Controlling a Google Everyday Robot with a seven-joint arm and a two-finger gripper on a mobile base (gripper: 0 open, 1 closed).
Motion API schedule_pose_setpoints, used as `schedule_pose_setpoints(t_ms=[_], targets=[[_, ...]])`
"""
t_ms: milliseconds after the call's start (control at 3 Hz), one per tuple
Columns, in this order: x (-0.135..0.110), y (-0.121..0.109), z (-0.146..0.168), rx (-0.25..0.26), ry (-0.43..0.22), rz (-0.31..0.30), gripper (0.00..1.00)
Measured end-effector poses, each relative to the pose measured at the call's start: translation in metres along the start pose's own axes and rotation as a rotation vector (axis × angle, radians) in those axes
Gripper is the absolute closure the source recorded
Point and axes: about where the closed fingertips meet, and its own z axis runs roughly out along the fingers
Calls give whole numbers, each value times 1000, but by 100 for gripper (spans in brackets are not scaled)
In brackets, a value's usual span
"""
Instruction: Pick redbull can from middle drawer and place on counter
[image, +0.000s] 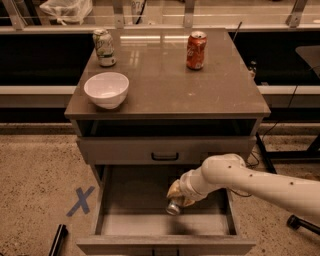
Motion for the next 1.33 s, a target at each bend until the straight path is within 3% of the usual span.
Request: schedule_pose_setpoints(t_ms=[333, 667, 1000, 1333], targets=[[-13, -25, -61, 158, -53, 5, 100], [-7, -16, -142, 286, -50, -19, 100], [3, 8, -225, 334, -5, -137, 100], [3, -2, -283, 301, 50, -298, 100]])
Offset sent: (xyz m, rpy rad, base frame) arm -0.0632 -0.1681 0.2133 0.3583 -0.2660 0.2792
